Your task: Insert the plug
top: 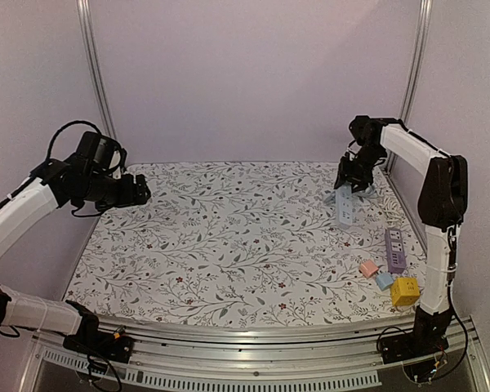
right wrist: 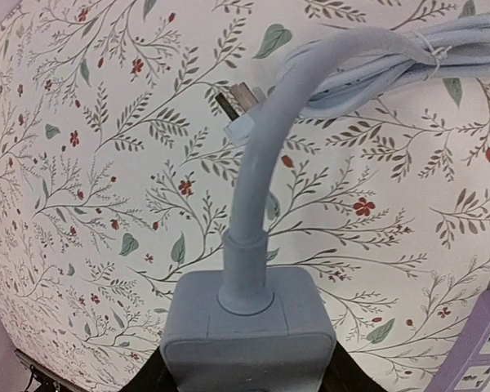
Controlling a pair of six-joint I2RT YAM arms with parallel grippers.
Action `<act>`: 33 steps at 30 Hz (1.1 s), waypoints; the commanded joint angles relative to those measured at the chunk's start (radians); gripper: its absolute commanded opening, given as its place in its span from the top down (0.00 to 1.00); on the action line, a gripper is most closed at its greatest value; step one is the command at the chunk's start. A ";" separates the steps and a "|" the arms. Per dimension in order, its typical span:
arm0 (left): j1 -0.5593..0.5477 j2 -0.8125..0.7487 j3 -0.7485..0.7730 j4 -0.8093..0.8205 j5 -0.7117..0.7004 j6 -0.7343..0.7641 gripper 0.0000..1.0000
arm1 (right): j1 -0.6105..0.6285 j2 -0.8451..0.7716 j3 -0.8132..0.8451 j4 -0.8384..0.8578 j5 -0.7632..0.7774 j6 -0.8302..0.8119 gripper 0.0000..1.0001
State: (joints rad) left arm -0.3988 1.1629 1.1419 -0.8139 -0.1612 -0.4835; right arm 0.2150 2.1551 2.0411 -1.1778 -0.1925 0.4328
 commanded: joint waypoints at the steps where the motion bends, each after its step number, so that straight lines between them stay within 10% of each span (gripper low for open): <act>1: -0.007 -0.029 -0.007 -0.014 0.017 -0.010 0.08 | 0.097 -0.061 0.029 0.065 -0.094 0.064 0.86; 15: -0.007 -0.049 -0.040 -0.012 0.039 -0.012 0.08 | 0.406 0.083 0.023 0.112 -0.123 0.118 0.86; 33: -0.008 -0.104 -0.100 -0.010 0.042 -0.022 0.08 | 0.423 0.109 -0.181 0.079 0.072 0.126 0.73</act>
State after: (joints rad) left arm -0.3988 1.0874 1.0679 -0.8135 -0.1226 -0.4988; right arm 0.6430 2.2639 1.8591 -1.1057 -0.1635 0.5373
